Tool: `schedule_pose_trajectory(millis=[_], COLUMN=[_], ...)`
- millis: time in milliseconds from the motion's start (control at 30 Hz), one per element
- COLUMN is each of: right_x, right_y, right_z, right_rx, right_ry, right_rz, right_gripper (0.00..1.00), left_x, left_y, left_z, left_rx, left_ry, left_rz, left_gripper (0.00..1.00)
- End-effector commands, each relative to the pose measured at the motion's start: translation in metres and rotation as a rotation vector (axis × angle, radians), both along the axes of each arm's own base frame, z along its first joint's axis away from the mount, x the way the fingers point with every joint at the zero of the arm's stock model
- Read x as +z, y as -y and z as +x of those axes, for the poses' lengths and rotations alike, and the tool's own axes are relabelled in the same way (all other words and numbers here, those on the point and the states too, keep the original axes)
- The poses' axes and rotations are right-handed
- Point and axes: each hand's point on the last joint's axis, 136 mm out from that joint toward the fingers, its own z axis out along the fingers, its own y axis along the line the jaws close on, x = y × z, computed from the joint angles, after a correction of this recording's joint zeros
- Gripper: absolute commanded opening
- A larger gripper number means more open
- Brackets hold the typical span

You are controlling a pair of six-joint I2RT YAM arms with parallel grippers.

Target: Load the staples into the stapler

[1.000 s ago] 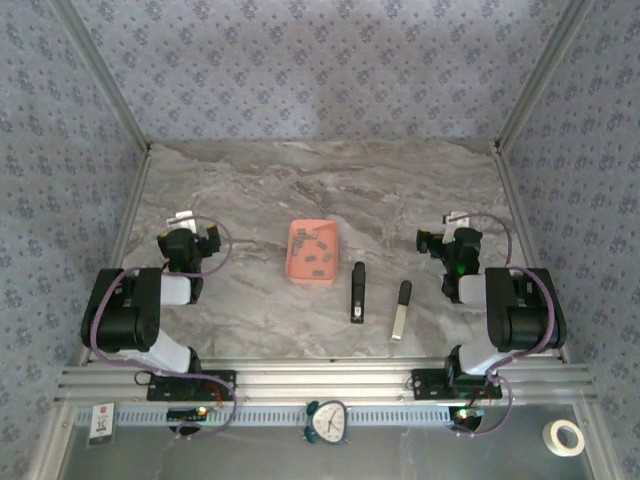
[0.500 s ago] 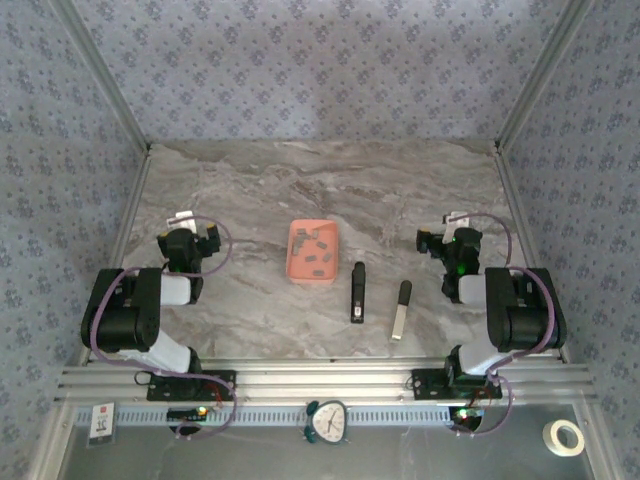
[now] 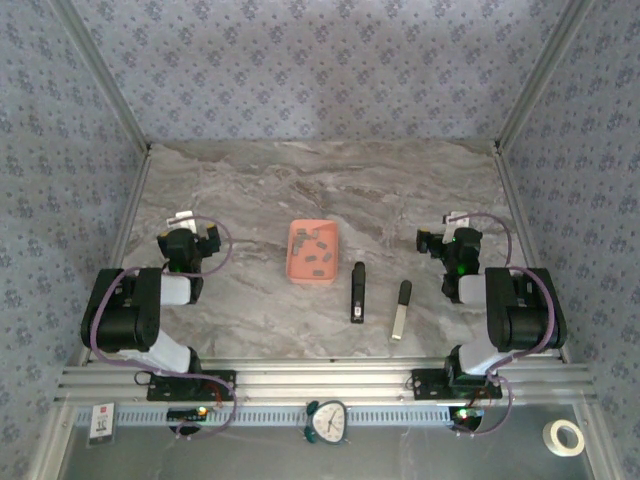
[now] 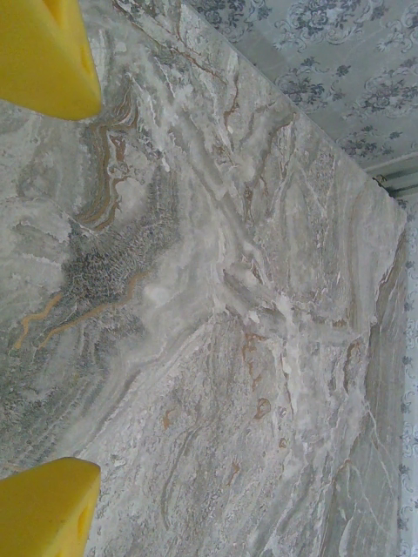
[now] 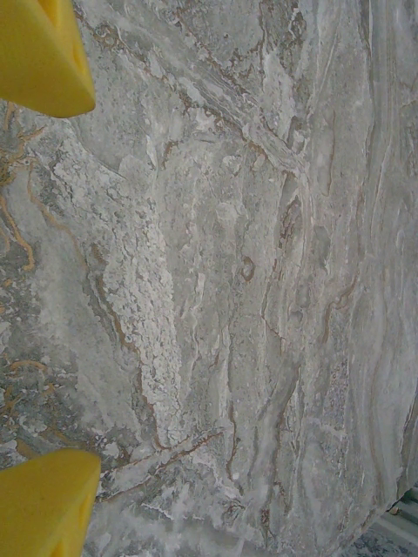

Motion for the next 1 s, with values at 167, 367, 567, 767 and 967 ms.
schedule_pose_trajectory(millis=[167, 367, 567, 767, 967], right_x=[0.027, 0.064, 0.086, 0.083, 0.063], right_y=[0.009, 0.013, -0.008, -0.052, -0.087], right_z=[0.008, -0.002, -0.04, -0.095, -0.147], right_rx=[-0.044, -0.106, -0.129, -0.11, -0.124], right_ry=[0.02, -0.151, -0.349, -0.603, -0.798], right_rz=[0.003, 0.047, 0.167, 0.183, 0.126], right_gripper=[1.0, 1.0, 1.0, 1.0, 1.0], left_x=[0.02, 0.062, 0.094, 0.102, 0.094], left_y=[0.007, 0.013, 0.046, 0.096, 0.126], left_z=[0.009, 0.002, -0.019, -0.041, -0.052], left_rx=[-0.035, -0.041, -0.116, -0.254, -0.297], left_ry=[-0.004, -0.056, -0.175, -0.299, -0.351], left_rz=[-0.001, -0.002, -0.01, -0.02, -0.07], left_gripper=[0.98, 0.93, 0.86, 0.79, 0.79])
